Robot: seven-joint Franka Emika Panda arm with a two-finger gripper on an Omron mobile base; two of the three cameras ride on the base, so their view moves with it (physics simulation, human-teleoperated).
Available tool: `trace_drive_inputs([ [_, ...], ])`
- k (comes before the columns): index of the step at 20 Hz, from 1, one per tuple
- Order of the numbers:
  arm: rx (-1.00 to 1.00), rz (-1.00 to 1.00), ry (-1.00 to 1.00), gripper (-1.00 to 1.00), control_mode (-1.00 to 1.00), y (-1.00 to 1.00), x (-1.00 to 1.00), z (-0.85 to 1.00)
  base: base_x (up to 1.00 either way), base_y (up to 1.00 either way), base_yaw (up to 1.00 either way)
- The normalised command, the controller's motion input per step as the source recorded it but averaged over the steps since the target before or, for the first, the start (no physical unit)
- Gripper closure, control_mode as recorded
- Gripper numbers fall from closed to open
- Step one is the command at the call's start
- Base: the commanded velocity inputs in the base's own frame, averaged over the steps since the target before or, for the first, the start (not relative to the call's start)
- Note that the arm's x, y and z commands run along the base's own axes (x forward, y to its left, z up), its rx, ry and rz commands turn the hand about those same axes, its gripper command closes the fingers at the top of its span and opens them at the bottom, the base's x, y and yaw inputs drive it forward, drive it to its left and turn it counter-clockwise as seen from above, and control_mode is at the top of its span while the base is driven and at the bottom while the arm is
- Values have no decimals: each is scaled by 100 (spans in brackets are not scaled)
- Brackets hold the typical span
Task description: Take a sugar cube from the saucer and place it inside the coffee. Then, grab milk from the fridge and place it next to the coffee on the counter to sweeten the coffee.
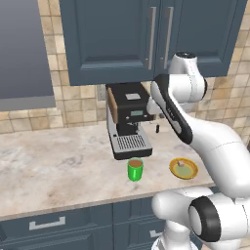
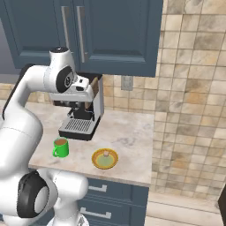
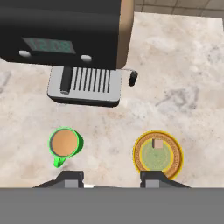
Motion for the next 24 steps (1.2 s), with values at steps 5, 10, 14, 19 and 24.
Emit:
trace_drive_inputs([
  [5,-2,-1,4,-100,-100,1,-19,-14,0,0,0],
  [10,0,-3,14,-100,-100,-59,-77,-79,0,0,0],
  [14,0,-4,11,-100,-100,-91,-64,-100,0,0,0],
  [19,1,-9,8,-100,-100,-46,2,-90,0,0,0],
  [24,0,-3,1,-100,-100,-15,22,-52,0,0,0],
])
